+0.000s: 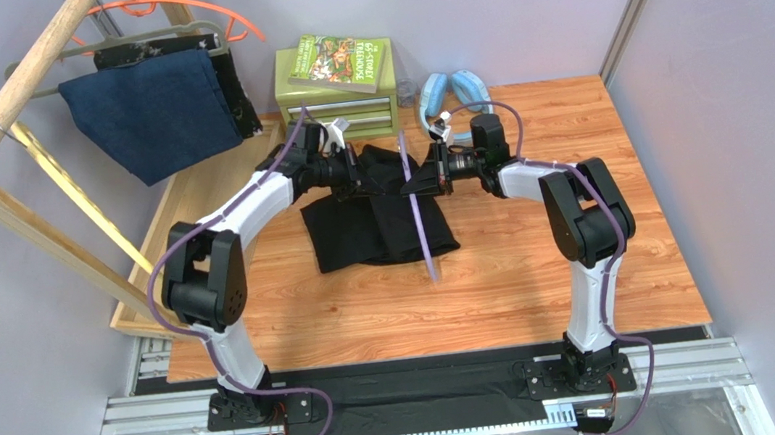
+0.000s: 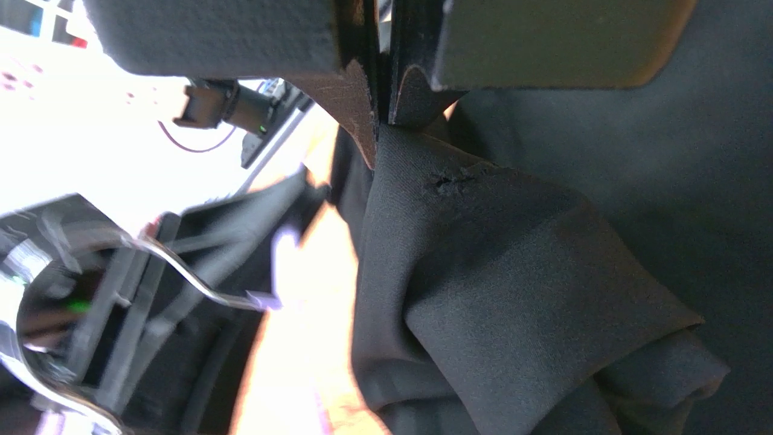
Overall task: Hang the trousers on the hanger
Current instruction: Place trousers on hanger
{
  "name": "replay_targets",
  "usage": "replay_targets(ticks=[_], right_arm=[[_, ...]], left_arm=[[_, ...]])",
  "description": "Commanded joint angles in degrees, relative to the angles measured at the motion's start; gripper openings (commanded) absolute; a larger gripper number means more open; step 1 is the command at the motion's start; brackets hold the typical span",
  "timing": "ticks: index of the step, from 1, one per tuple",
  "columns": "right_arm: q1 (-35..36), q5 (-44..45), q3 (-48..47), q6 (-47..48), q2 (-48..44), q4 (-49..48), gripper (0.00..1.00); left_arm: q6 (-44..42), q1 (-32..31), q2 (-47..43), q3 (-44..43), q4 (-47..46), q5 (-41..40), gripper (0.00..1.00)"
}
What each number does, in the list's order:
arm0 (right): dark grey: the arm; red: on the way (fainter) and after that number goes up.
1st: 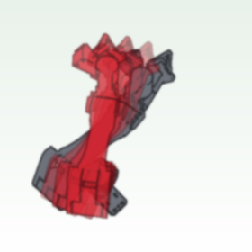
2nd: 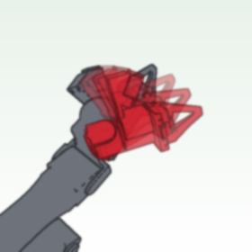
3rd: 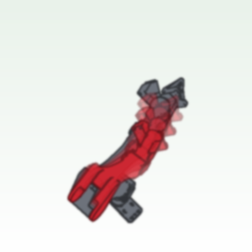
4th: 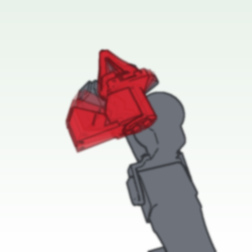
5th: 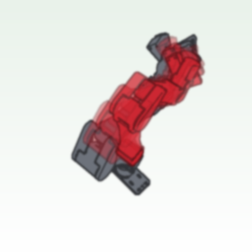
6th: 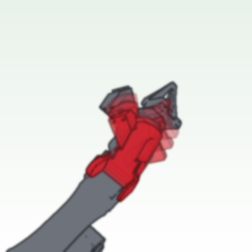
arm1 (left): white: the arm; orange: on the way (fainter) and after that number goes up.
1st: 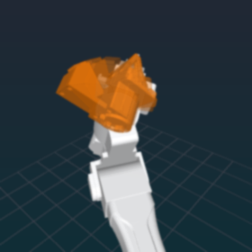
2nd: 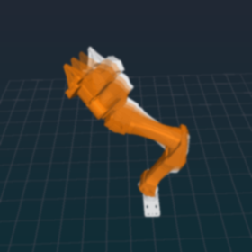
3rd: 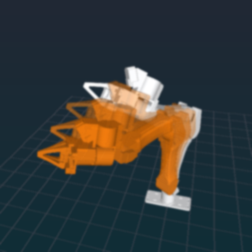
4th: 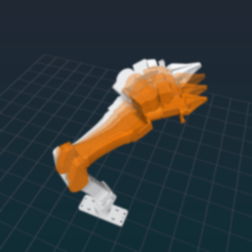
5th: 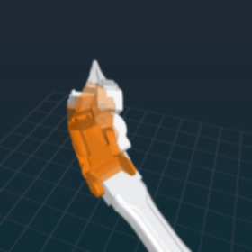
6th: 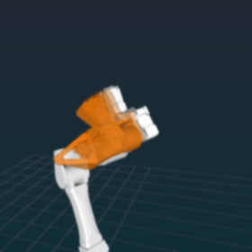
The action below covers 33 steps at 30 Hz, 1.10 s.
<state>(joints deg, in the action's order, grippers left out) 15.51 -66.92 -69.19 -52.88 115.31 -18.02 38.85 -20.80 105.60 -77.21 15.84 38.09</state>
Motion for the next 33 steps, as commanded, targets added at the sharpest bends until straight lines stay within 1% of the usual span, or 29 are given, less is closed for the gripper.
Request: replay_targets(ticks=[1,3,4,5,7,9,10,13,15,18,20,24,26,30,31,32,33], right_arm=[[0.3,0.1,0.8,-15.5,0.4,-22.4,0.0],[0.8,0.6,1.4,-19.0,1.6,-27.3,0.0],[0.8,0.9,2.1,-20.1,2.7,-28.2,0.0],[1.0,1.1,2.1,-19.4,3.4,-28.1,0.0],[1.4,1.6,1.6,-15.7,5.4,-23.9,0.0],[1.9,2.4,1.4,-15.7,6.9,-24.5,0.0],[2.1,2.6,1.2,-15.8,7.6,-24.3,0.0],[2.2,3.3,0.4,-17.2,10.7,-26.2,0.0],[2.0,3.6,0.0,-17.3,12.3,-26.3,0.0],[1.6,3.5,0.2,-17.5,13.7,-25.7,0.0],[1.2,3.2,0.5,-18.1,13.5,-26.6,0.0],[-0.5,3.1,2.0,-18.6,8.5,-26.1,0.0],[-2.1,2.7,3.6,-18.7,6.3,-25.7,0.0],[-2.9,2.0,5.4,-19.2,2.6,-24.8,0.0],[-2.7,2.4,5.8,-21.1,2.1,-25.5,0.0],[-2.4,2.9,5.9,-23.2,2.3,-30.0,0.0],[-2.0,4.1,5.8,-25.1,2.6,-32.1,0.0]], left_arm=[[-4.2,2.5,-3.8,-4.9,17.4,-0.9,0.0],[-6.8,3.7,-3.9,-6.5,21.1,-2.0,0.0],[-7.5,5.1,-4.3,-6.4,23.2,-3.1,0.0],[-9.4,5.8,-4.6,-6.2,23.9,-4.1,0.0],[-11.7,8.1,-4.3,-6.0,27.1,-5.6,0.0],[-14.3,9.8,-2.8,-5.3,28.6,-7.0,0.0],[-14.7,11.4,-2.3,-4.8,28.8,-7.6,0.0],[-17.0,13.3,0.1,-3.0,28.9,-10.2,0.0],[-17.6,14.1,2.4,-1.7,28.8,-10.5,0.0],[-17.6,14.8,4.6,-1.3,27.7,-10.3,0.0],[-17.9,14.7,5.0,-2.8,27.6,-8.0,0.0],[-17.5,14.6,1.5,-6.0,28.4,-5.1,0.0],[-17.3,13.9,-1.8,-7.9,30.6,-3.9,0.0],[-15.1,12.9,-6.9,-9.1,32.9,-1.4,0.0],[-14.5,12.8,-8.1,-9.3,33.4,-1.1,0.0],[-14.0,12.8,-8.7,-9.7,33.6,-1.4,0.0],[-13.9,12.9,-8.9,-9.9,34.1,-2.3,0.0]])
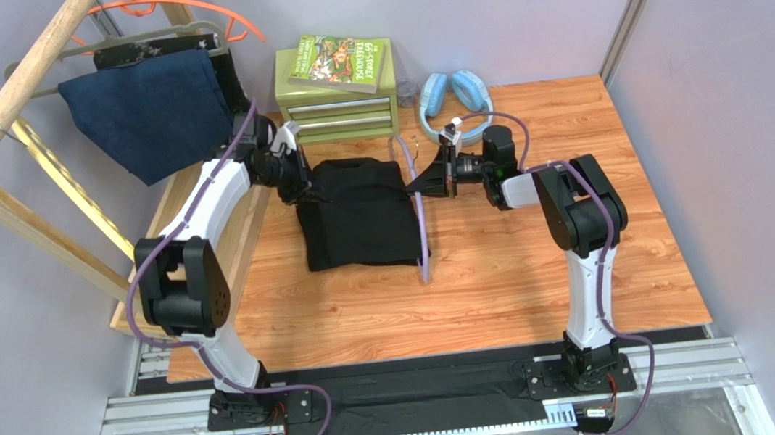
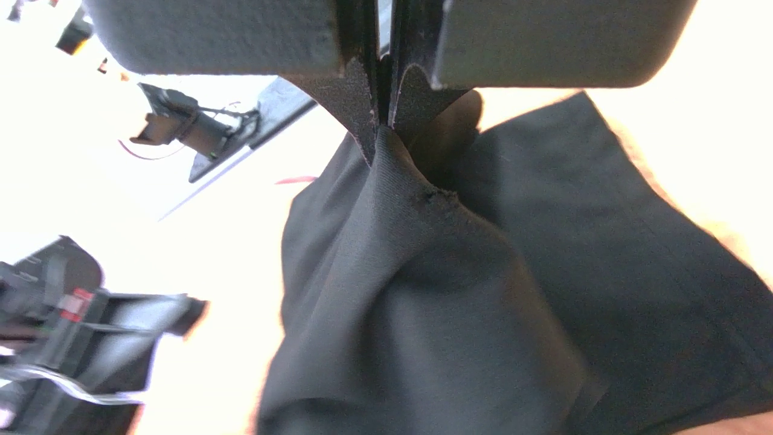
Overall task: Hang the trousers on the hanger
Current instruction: Place trousers on hanger
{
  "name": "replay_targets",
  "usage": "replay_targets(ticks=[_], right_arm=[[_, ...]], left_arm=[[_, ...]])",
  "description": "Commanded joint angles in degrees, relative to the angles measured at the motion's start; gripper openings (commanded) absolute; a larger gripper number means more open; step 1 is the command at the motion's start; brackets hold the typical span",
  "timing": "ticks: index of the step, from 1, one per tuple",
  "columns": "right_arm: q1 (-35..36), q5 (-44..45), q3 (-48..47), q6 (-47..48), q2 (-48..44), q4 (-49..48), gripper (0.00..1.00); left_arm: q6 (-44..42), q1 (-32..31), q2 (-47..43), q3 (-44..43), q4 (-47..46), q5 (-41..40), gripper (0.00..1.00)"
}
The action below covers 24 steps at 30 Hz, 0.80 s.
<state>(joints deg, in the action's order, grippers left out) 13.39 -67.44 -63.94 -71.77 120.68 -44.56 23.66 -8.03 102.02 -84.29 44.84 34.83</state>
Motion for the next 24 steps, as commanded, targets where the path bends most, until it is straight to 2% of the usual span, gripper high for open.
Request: replay_targets(ticks=[1,5,10,17,21,24], right_arm=[[0.9,4.9,0.2,-9.0,-0.8,-7.3,0.0],[1.4,6.1,-2.3,-8.7,5.6,-9.4,0.0],[0.1,7.4,-2.6,-11.6,10.8,-11.7,0.0],[-0.1,6.6,-2.4,-11.9,9.6,-12.2,0.0],[-1.2,5.0,-2.0,-11.7,4.6,-12.0,0.0],[-1.9,3.9,-2.0,-11.4,-0.9,-10.6,0.0]], left_arm=[[0.5,0.4,-5.5,-3.4,5.7,-0.3,0.0],[-3.0,3.7,-3.0,-4.7,7.4,-11.4,0.0],[-6.2,6.9,4.7,-3.6,4.2,-17.2,0.0],[-7.6,5.5,13.7,-5.3,1.7,-18.7,0.0],[-7.0,5.0,12.0,-1.9,0.6,-17.6,0.01],[-5.9,5.0,8.2,3.9,-1.6,-14.6,0.08]])
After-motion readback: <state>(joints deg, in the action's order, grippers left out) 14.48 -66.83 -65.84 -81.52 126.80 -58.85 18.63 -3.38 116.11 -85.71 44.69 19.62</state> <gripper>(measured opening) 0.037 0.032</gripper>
